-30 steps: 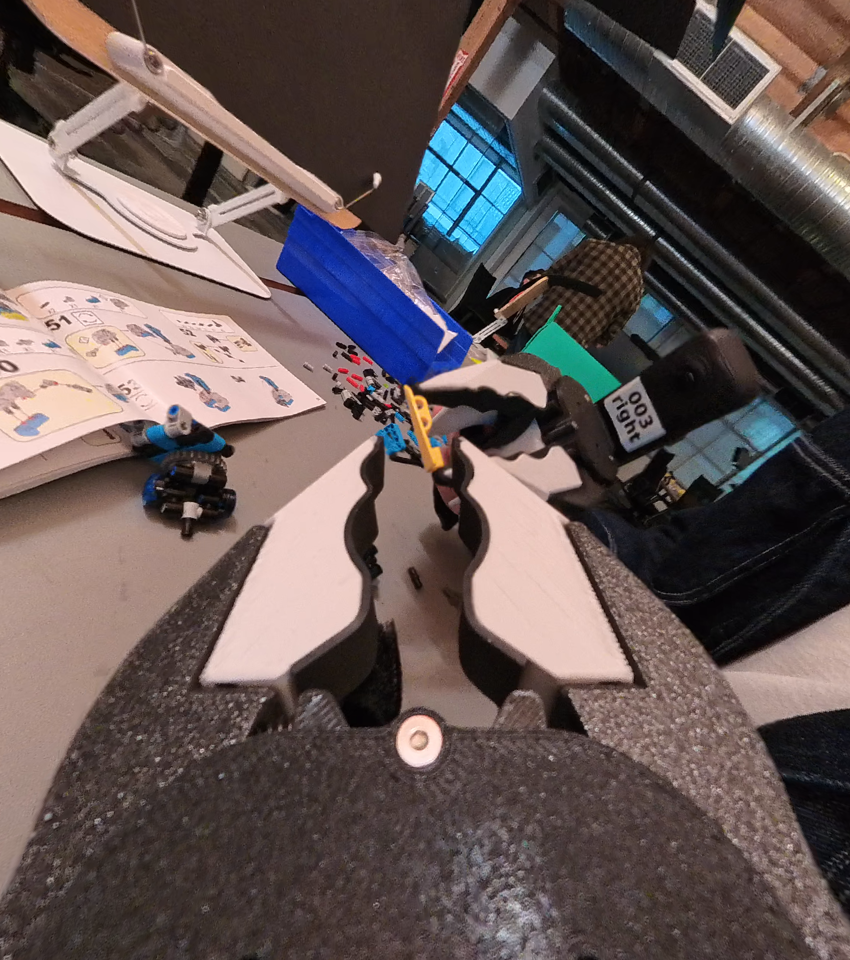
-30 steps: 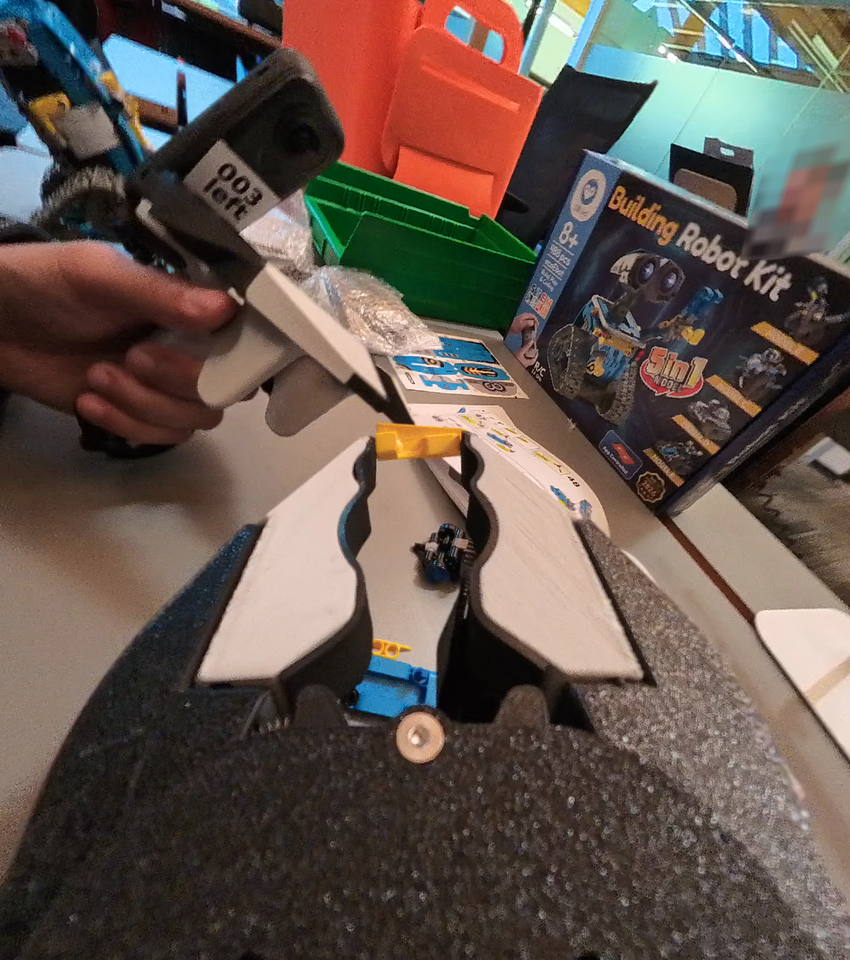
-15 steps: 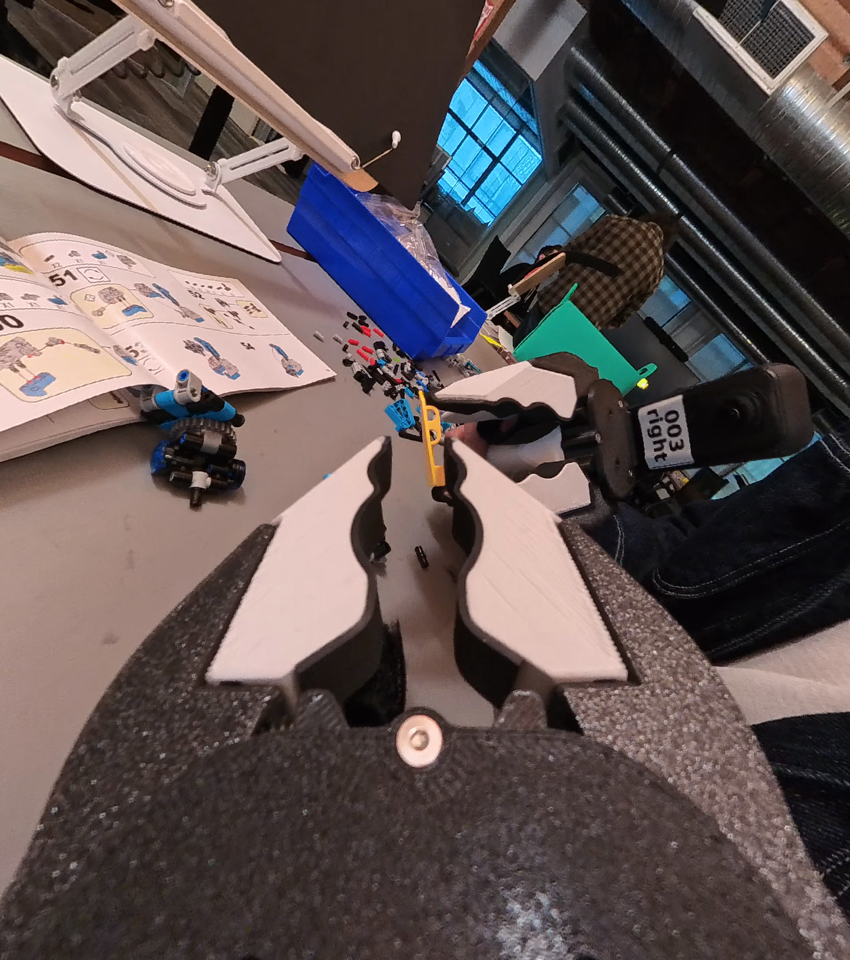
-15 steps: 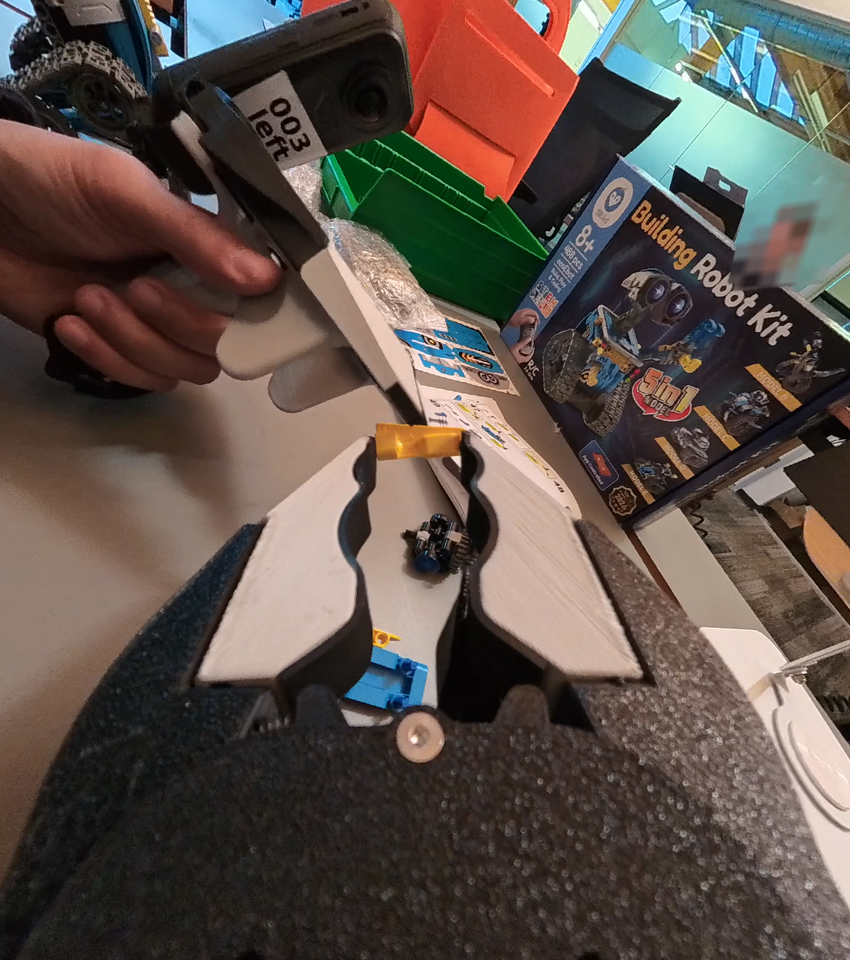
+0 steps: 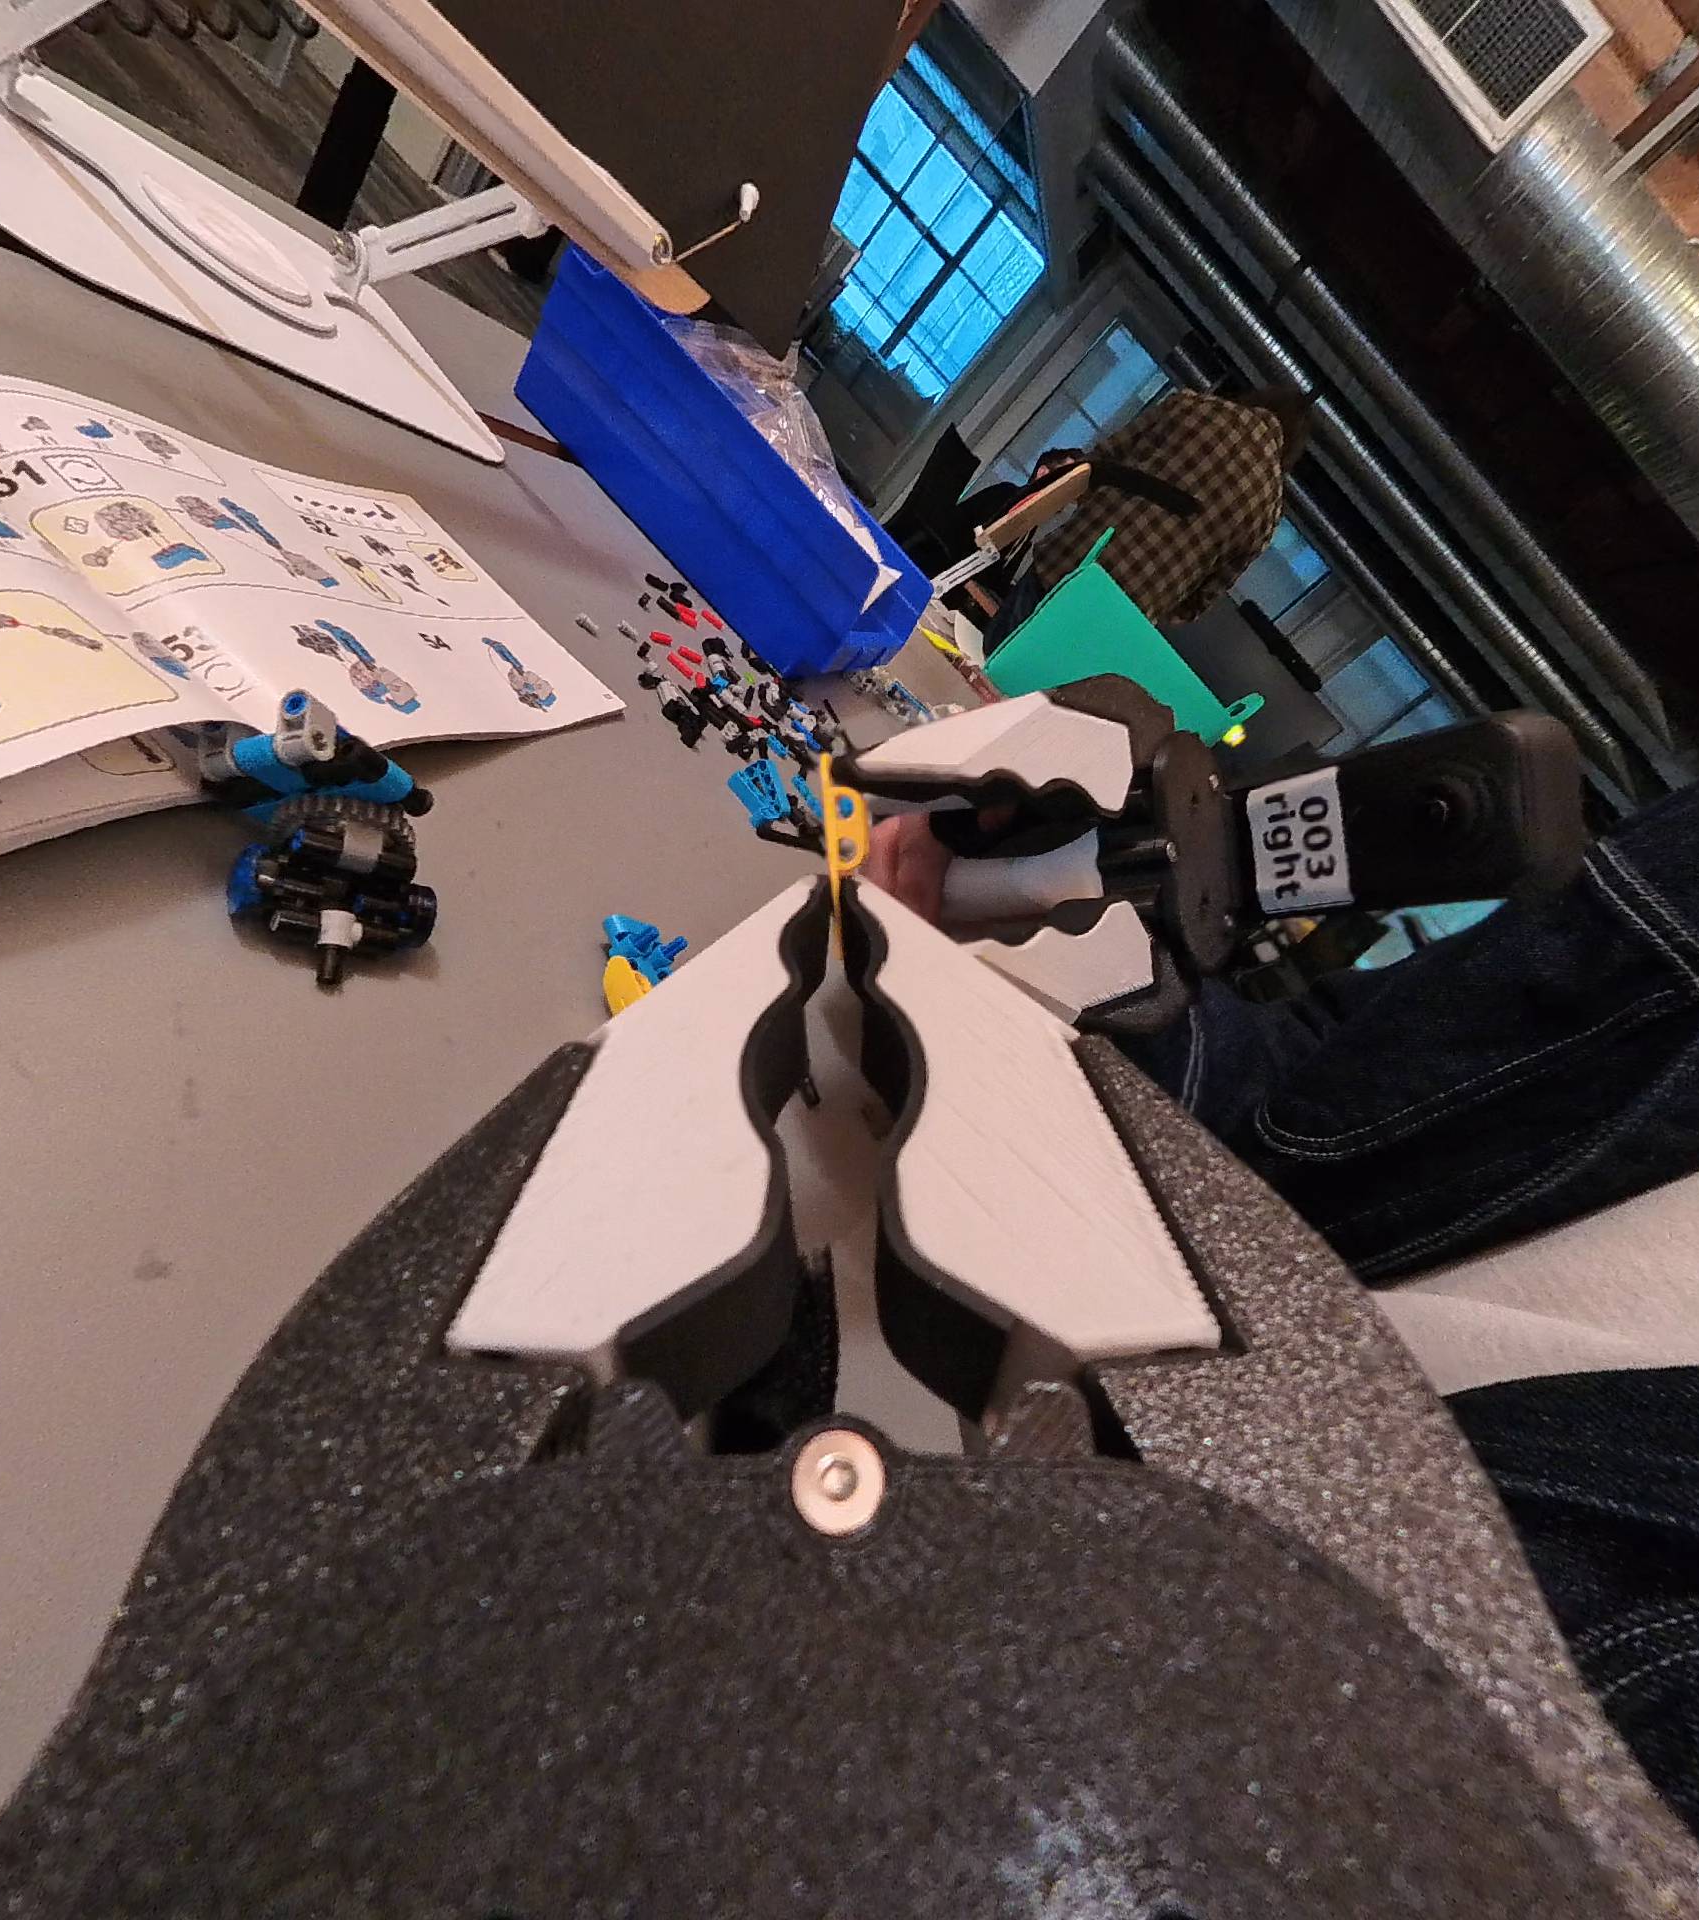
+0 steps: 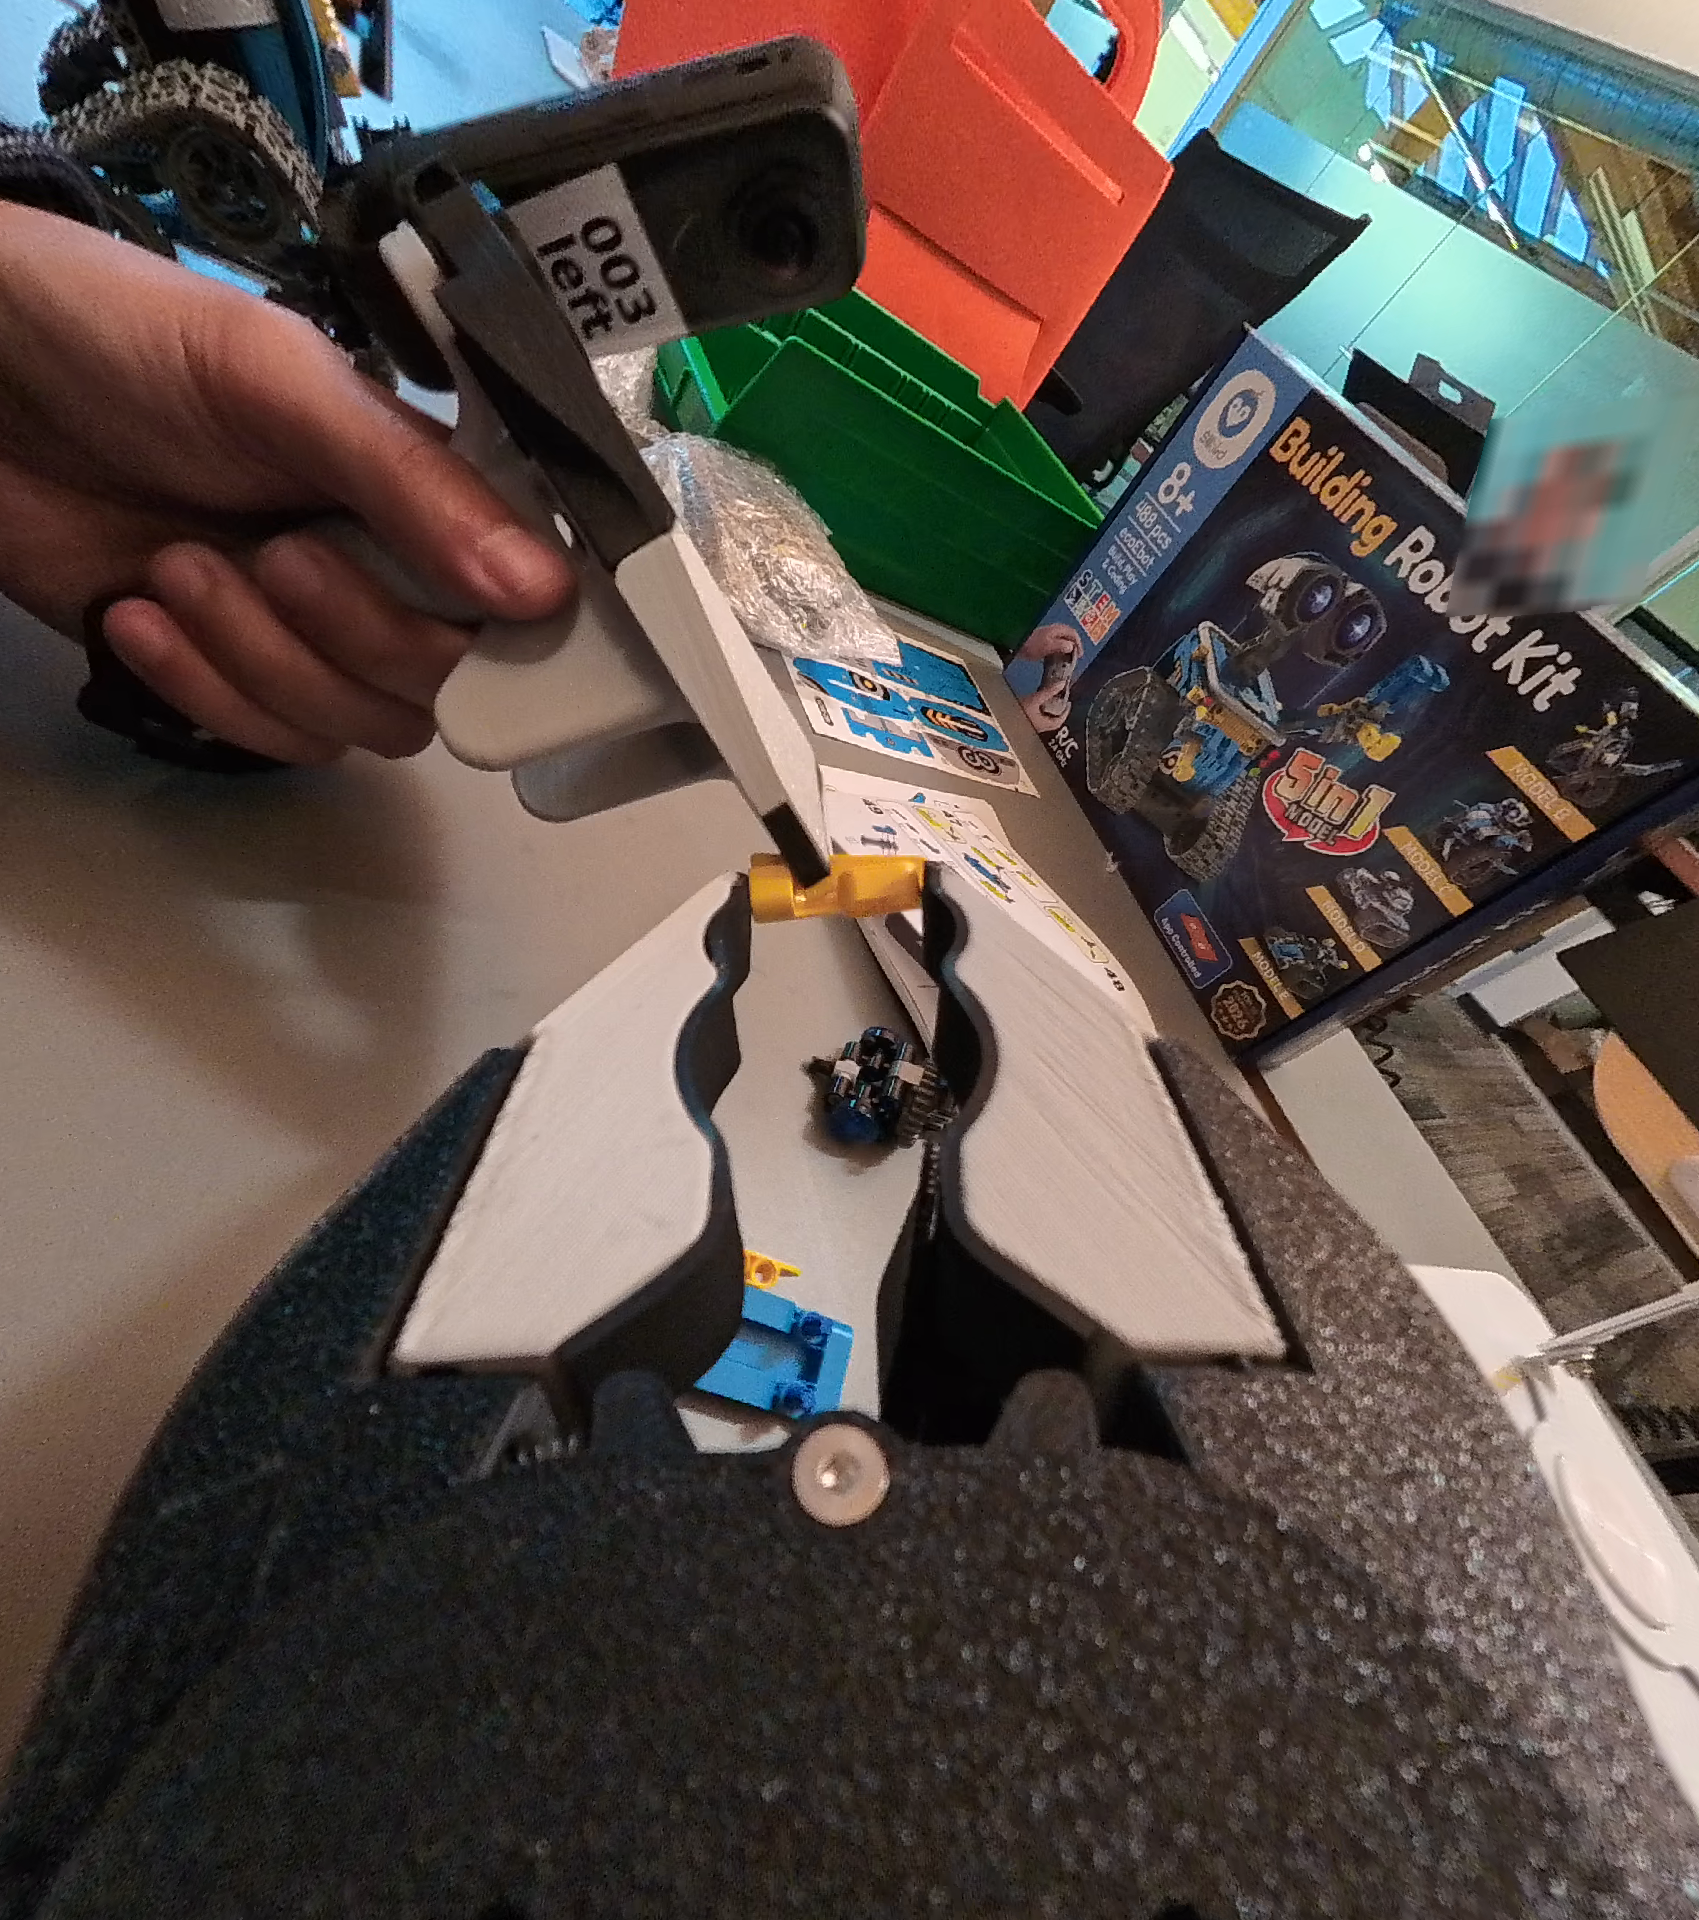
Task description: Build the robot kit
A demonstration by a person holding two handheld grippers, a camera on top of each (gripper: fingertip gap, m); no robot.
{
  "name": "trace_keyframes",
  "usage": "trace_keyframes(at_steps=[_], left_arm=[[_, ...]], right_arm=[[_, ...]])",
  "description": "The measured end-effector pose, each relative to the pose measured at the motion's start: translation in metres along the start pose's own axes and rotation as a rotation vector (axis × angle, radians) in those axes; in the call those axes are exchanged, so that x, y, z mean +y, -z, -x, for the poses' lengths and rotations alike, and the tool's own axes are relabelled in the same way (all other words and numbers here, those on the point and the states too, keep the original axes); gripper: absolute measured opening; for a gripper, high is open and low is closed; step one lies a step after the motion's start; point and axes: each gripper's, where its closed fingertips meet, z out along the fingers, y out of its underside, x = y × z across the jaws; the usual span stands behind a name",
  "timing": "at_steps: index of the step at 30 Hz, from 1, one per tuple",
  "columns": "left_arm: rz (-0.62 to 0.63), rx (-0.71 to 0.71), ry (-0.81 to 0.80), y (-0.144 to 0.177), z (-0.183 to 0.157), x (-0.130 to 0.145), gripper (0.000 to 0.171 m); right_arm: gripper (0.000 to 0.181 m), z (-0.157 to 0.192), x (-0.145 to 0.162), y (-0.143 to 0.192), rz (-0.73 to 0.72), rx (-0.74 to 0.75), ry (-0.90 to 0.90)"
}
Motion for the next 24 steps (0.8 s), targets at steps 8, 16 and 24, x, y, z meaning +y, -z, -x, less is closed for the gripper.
trace_keyframes(at_steps=[8, 16, 24], left_arm=[[-0.010, 0.022, 0.009, 0.001, -0.003, -0.002, 0.002], [-0.092, 0.079, 0.094, 0.010, -0.004, -0.015, 0.001], [-0.028, 0.107, 0.108, 0.001, -0.009, -0.002, 0.000]], right_arm=[[0.033, -0.002, -0.003, 0.003, -0.019, -0.021, -0.077], [0.035, -0.010, -0.008, 0.010, -0.085, -0.031, -0.208], [0.053, 0.014, -0.013, -0.001, -0.073, -0.101, -0.170]])
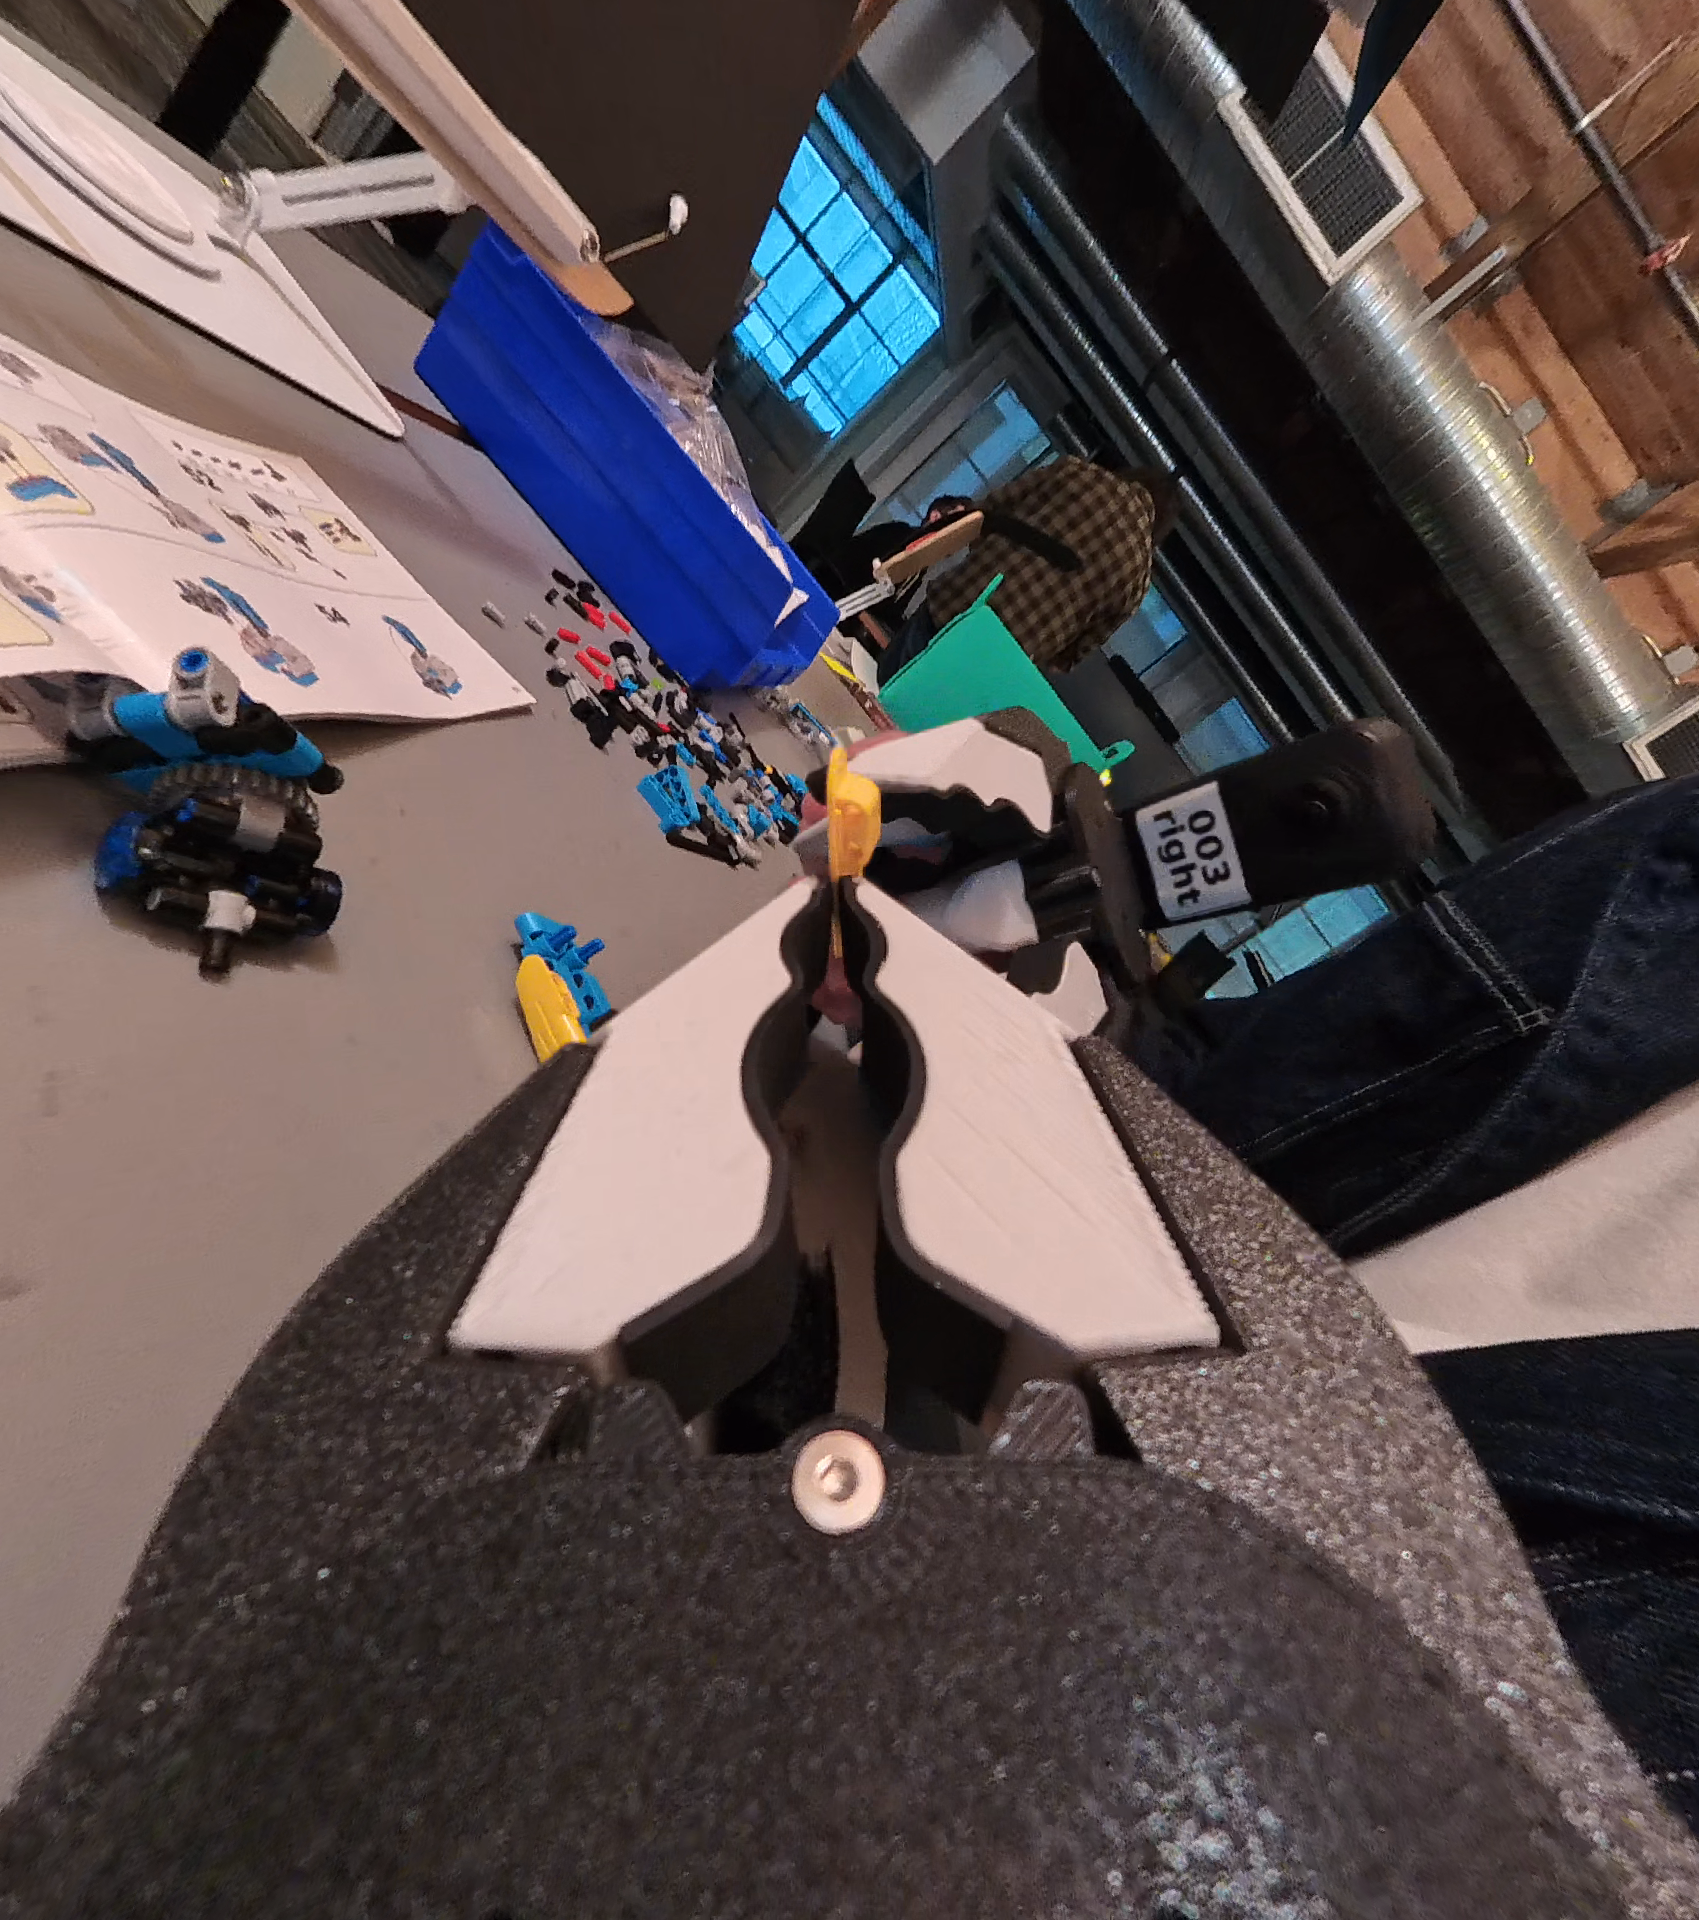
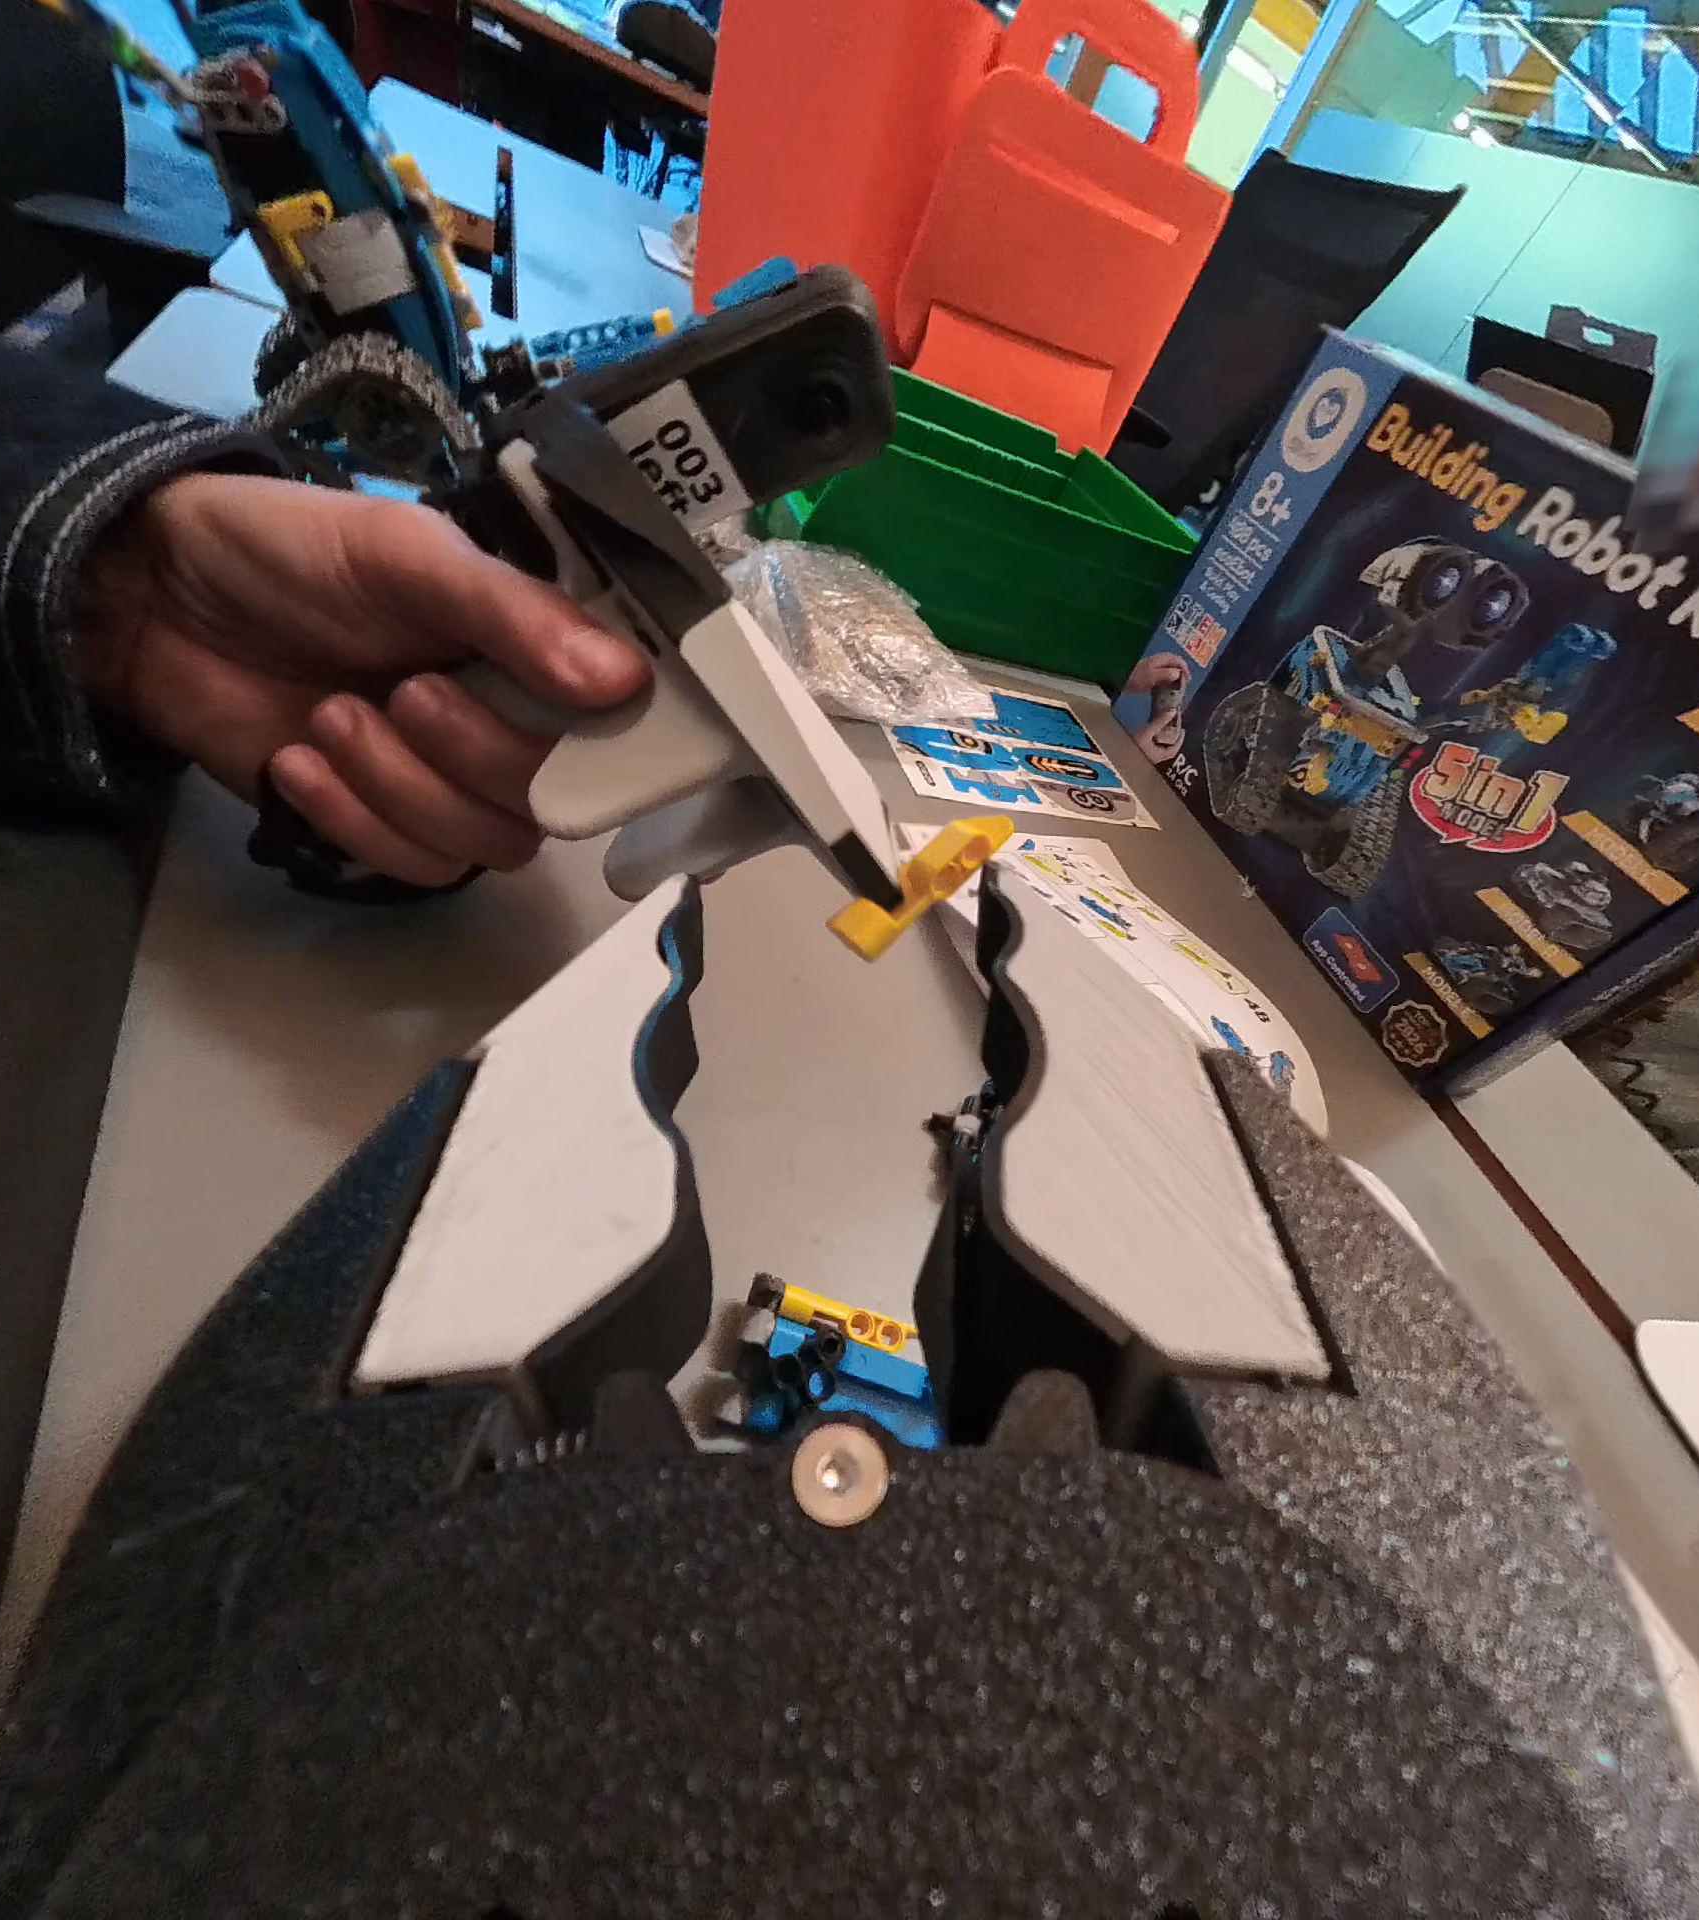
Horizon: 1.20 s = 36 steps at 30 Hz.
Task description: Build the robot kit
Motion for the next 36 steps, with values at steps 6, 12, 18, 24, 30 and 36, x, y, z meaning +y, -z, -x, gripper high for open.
trace_keyframes(at_steps=[6, 12, 18, 24, 30, 36], left_arm=[[0.036, -0.016, -0.012, -0.003, 0.002, 0.007, 0.000], [0.016, -0.012, -0.019, -0.001, 0.000, 0.003, 0.001], [-0.092, 0.061, 0.117, 0.008, 0.001, -0.012, 0.001], [-0.149, 0.180, 0.240, 0.004, -0.009, -0.015, 0.000], [-0.155, 0.217, 0.299, 0.001, -0.010, -0.013, 0.001], [-0.161, 0.183, 0.301, 0.001, -0.004, -0.012, 0.000]], right_arm=[[0.054, 0.008, 0.005, -0.001, 0.023, -0.039, 0.011], [0.051, 0.005, 0.001, 0.000, -0.001, -0.033, -0.022], [0.044, -0.017, 0.007, 0.004, 0.025, 0.058, -0.067], [0.030, -0.020, -0.006, 0.004, -0.010, 0.150, 0.005], [0.024, -0.017, -0.001, 0.001, 0.020, 0.147, 0.019], [0.019, -0.015, -0.002, 0.001, 0.016, 0.141, 0.026]])
